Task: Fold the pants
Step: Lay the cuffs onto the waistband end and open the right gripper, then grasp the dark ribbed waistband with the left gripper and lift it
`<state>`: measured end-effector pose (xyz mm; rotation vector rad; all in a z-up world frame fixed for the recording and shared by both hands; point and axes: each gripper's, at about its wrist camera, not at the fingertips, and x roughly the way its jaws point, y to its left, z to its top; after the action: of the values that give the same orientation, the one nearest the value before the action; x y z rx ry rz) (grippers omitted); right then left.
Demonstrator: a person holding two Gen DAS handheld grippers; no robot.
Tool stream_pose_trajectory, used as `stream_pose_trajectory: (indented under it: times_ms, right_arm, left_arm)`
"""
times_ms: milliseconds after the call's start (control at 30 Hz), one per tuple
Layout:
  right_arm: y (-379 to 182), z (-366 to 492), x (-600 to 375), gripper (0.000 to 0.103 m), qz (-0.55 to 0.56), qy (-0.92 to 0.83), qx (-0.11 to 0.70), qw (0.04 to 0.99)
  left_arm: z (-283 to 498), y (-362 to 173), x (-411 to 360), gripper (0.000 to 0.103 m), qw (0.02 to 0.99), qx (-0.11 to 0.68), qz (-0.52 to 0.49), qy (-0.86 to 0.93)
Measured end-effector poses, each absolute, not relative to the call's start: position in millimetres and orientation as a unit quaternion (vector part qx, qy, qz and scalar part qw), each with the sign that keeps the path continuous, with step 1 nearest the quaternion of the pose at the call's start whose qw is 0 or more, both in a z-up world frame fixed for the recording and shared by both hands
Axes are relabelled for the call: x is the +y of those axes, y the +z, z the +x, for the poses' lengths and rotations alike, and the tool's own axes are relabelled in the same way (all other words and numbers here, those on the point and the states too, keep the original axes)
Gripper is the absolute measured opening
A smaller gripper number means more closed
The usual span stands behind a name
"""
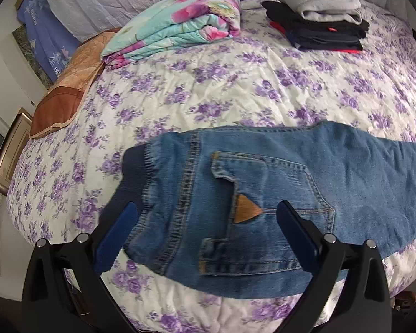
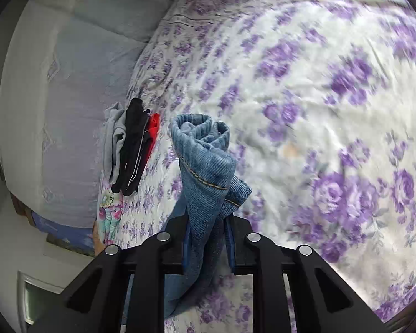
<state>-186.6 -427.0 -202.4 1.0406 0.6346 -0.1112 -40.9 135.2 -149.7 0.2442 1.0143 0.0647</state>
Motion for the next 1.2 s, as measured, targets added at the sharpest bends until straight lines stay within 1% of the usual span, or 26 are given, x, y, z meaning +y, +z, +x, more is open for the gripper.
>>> stream_pose_trajectory:
  times_ms: [200, 333, 433, 533, 633, 733, 767, 800, 833, 867, 933, 1000, 1100, 1167, 1200]
  right_arm:
    - [-107.3, -158.3, -342.0, 0.020, 0.312, -0.022, 0.292, 0.904]
    - [-78.4, -130.2, -247.1, 0.020, 0.218, 0.038, 0.302, 0.928]
    - [-90.1, -106.9, -159.7, 0.020, 0.115, 0.076, 0.341, 0.930]
    - [-136.7, -92.6, -89.2, 0.020, 0.029, 0.109, 0.412, 0.904]
    - [-180.3, -88.9, -67.2, 0.020, 0.015, 0.110, 0.478, 0.871]
    - [-178.7, -96.5, -65.5, 0.022, 0.013, 0.111, 0.480, 0.870]
    - [-175.0, -96.7, -68.0, 0.033, 0.021, 0.113, 0.481, 0.869]
    - [-172.5, -95.9, -70.5, 0.050, 0.035, 0.126, 0.485, 0.864]
    - [-172.5, -95.4, -68.3, 0.078, 0.048, 0.136, 0.495, 0.857]
    - [-171.6, -97.2, -67.3, 0.080, 0.053, 0.137, 0.501, 0.853]
    - [-163.8, -104.6, -67.4, 0.080, 0.066, 0.161, 0.508, 0.843]
    - [-144.5, -117.2, -81.8, 0.080, 0.096, 0.169, 0.478, 0.856]
    - [-128.6, -123.8, -132.3, 0.083, 0.205, 0.151, 0.435, 0.864]
    - [-137.8, -125.2, -173.0, 0.087, 0.294, 0.130, 0.412, 0.853]
    - [-153.1, -126.1, -189.0, 0.089, 0.333, 0.123, 0.415, 0.838]
  left_arm:
    - [-49.6, -125.0, 192.8, 0.099, 0.882, 0.463, 0.072, 0.043]
    - [-53.8, -119.2, 221.0, 0.099, 0.887, 0.457, 0.059, 0.039]
    - [-58.6, -118.9, 236.3, 0.099, 0.887, 0.457, 0.052, 0.032]
    - [-62.3, -120.2, 249.9, 0.099, 0.886, 0.459, 0.051, 0.031]
    - [-66.1, -123.0, 264.4, 0.099, 0.884, 0.464, 0.044, 0.033]
    - [-66.8, -127.5, 276.3, 0.099, 0.881, 0.471, 0.035, 0.036]
    - [-66.1, -128.9, 278.5, 0.099, 0.880, 0.473, 0.030, 0.034]
    - [-64.7, -129.7, 279.8, 0.099, 0.879, 0.475, 0.023, 0.031]
    - [-63.0, -130.2, 279.8, 0.099, 0.879, 0.476, 0.017, 0.026]
    - [-60.9, -129.5, 278.5, 0.099, 0.879, 0.476, 0.014, 0.021]
    - [-58.8, -126.0, 272.9, 0.099, 0.883, 0.469, 0.018, 0.011]
    - [-56.3, -120.9, 265.7, 0.099, 0.887, 0.462, 0.020, -0.003]
    - [-49.5, -114.0, 248.7, 0.099, 0.890, 0.454, 0.018, -0.032]
    - [-42.9, -112.6, 229.5, 0.099, 0.890, 0.453, 0.029, -0.046]
    - [-40.5, -112.0, 219.4, 0.099, 0.889, 0.453, 0.036, -0.052]
